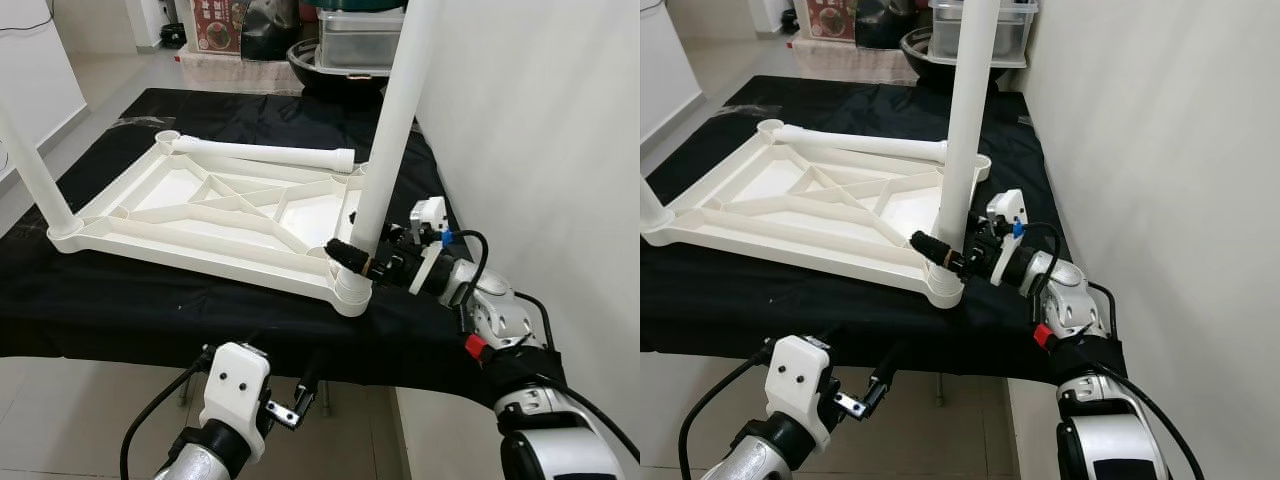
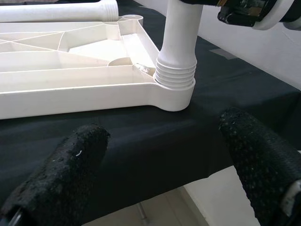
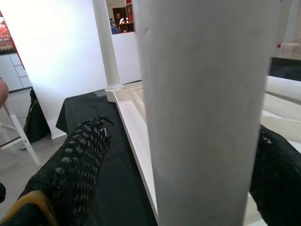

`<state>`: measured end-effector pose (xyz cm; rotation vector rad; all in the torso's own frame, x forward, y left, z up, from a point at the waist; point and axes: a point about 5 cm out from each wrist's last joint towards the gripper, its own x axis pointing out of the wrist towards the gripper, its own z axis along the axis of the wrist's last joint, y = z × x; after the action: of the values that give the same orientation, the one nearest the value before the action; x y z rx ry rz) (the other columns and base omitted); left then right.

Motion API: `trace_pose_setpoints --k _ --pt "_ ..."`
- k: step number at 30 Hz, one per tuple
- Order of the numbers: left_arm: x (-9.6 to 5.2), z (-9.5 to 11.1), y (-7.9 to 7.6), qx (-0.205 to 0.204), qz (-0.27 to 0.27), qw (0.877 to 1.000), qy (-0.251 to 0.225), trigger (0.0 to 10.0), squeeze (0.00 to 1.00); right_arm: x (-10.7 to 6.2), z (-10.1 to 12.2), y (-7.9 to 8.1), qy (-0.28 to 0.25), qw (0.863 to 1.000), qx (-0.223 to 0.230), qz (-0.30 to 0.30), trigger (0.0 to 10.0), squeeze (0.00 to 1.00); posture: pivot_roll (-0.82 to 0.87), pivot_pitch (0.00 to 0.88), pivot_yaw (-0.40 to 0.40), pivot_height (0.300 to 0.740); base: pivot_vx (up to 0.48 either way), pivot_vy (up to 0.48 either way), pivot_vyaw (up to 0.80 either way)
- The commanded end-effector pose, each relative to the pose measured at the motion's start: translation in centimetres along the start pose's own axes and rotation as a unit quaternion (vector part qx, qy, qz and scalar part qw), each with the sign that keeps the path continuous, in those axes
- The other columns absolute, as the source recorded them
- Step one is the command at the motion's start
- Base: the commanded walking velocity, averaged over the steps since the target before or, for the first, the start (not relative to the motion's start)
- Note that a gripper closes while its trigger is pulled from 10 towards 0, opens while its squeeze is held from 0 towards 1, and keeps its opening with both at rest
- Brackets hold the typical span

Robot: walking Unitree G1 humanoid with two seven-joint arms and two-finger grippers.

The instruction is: Building children table

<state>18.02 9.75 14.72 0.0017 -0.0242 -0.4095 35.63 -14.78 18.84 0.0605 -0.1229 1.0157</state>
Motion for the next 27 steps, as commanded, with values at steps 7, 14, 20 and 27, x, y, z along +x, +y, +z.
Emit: trace_pose_setpoints --k 7,14,20,27 --pt "-0.2 0.0 -0.1 0.006 0.001 1.0 -0.001 10.0 0.0 0.8 0.2 0.1 0.002 1.0 -0.015 0.004 10.0 0.0 0.1 0.095 -0.07 0.74 0.0 0.0 0.0" --pt "-0.2 0.0 -0.2 0.006 0.001 1.0 -0.001 10.0 0.0 1.1 0.3 -0.2 0.0 1.0 -0.02 -0.007 10.0 0.0 0.1 0.089 -0.07 0.74 0.0 0.0 0.0" --pt "-0.3 -0.1 -0.3 0.005 0.001 1.0 0.0 10.0 0.0 1.3 0.5 -0.3 -0.004 1.0 -0.021 -0.013 10.0 0.0 0.1 0.085 -0.073 0.74 0.0 0.0 0.0" --pt "-0.3 -0.1 -0.3 0.004 0.001 1.0 0.0 10.0 0.0 1.8 0.4 -0.1 -0.008 1.0 -0.017 -0.011 10.0 0.0 0.1 0.082 -0.075 0.74 0.0 0.0 0.0"
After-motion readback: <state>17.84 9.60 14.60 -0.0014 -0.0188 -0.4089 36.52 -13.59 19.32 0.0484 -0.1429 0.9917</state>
